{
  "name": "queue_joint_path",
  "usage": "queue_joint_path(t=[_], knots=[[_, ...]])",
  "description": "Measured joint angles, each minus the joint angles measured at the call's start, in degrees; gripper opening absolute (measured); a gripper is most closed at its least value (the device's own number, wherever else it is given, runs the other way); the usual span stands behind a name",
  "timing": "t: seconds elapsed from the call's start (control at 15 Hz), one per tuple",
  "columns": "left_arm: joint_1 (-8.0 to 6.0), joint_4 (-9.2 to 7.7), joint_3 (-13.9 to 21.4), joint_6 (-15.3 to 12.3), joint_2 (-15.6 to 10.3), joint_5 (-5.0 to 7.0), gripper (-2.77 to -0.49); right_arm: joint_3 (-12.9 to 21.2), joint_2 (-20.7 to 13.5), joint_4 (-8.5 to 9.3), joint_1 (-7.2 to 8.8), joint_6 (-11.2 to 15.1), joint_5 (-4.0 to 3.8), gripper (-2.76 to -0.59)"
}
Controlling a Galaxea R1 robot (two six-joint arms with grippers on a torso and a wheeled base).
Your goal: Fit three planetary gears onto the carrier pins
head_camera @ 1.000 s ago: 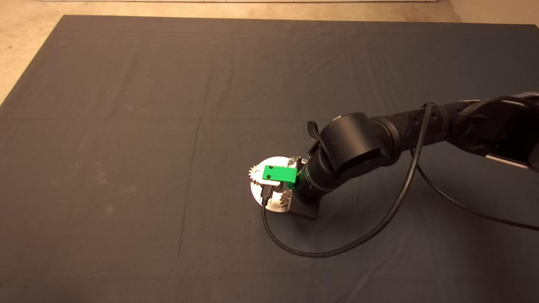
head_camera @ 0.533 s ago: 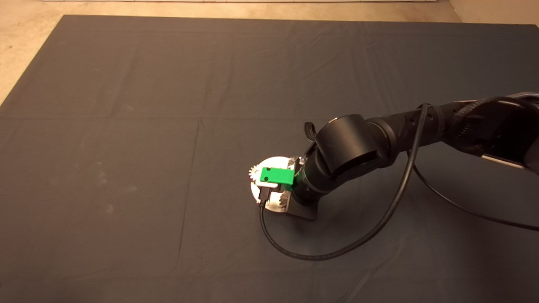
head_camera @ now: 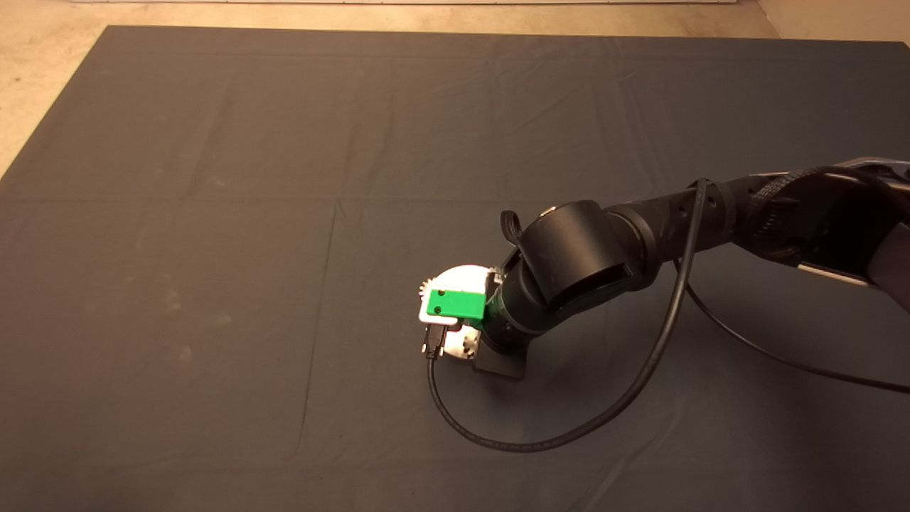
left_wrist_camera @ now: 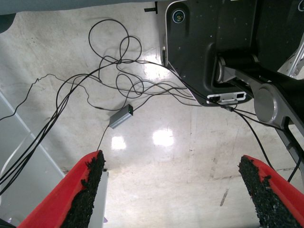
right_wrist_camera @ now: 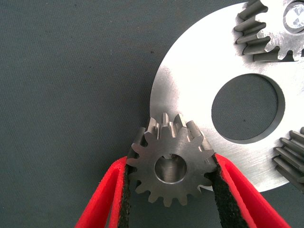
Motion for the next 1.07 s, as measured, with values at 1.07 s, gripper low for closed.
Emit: queue_joint_path(t=[1.07], knots=[[0.0,-0.02,0.0,0.02,-0.16,-0.02,-1.24,0.72,-3.25,-1.33,-0.76,-0.68,4.11,-2.33]])
